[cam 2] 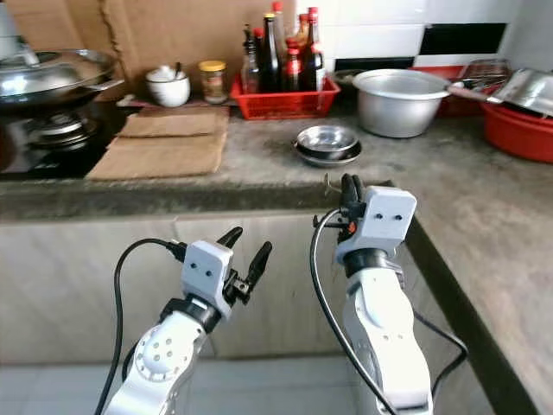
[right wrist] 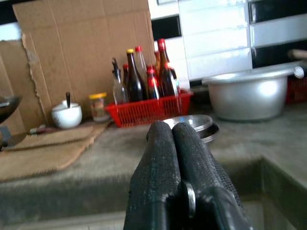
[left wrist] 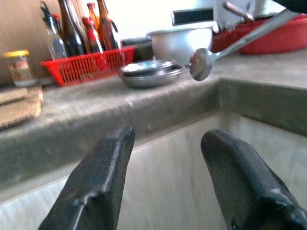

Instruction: Kitchen organization

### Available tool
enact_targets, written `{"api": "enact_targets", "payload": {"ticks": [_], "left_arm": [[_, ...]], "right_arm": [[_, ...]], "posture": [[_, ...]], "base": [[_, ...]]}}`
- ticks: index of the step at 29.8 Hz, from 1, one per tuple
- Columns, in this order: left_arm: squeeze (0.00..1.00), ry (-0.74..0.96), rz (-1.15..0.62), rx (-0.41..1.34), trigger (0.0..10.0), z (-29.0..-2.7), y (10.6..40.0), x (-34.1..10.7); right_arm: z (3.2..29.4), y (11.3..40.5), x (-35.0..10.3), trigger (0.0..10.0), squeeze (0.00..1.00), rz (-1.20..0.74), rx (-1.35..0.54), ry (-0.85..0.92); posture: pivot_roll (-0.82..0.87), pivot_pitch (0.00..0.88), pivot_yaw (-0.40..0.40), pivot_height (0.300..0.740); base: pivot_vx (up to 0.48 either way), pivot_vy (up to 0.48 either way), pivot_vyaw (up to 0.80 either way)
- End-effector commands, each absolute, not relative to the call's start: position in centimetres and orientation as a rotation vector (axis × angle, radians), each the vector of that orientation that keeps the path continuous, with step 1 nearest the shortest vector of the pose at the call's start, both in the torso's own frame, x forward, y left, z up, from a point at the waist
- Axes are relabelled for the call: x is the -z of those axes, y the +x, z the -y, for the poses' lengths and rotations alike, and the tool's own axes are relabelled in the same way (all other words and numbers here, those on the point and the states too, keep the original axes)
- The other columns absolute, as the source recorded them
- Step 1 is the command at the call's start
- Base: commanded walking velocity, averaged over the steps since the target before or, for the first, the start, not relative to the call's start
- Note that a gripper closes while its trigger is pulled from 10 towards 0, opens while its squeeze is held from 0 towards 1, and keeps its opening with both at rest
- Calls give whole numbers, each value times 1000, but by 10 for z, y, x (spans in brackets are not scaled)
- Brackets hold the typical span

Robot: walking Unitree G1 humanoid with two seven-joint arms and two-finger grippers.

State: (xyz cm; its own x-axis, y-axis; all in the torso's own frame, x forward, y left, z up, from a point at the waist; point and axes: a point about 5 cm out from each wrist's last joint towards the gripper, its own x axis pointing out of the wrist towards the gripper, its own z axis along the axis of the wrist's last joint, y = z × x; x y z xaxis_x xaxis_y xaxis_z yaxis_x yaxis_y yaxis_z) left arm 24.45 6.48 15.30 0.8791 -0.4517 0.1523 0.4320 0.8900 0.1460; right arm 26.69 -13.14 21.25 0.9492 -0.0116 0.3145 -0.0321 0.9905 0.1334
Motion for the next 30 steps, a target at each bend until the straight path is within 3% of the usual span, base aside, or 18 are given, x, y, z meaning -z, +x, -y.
{"api": "enact_targets", "payload": {"ticks": [1,18,30], "left_arm": [[0,111,195,478,10000,-64,244,-155],[0,114,196,489,10000,-63,245,-155],[0,118,192,484,10000,-63,246,-155]], "right_arm": [[133,266,-216,10000,0,334,-6,132],[133,267,-216,10000,0,336,-8,104],[135,268,-215,10000,0,327,13,83]], "posture": [[13,0,-9,740],[9,0,0,740],[13,0,-2,740]], "base": [[-300,0,0],[-299,0,0],[-273,0,733]]}}
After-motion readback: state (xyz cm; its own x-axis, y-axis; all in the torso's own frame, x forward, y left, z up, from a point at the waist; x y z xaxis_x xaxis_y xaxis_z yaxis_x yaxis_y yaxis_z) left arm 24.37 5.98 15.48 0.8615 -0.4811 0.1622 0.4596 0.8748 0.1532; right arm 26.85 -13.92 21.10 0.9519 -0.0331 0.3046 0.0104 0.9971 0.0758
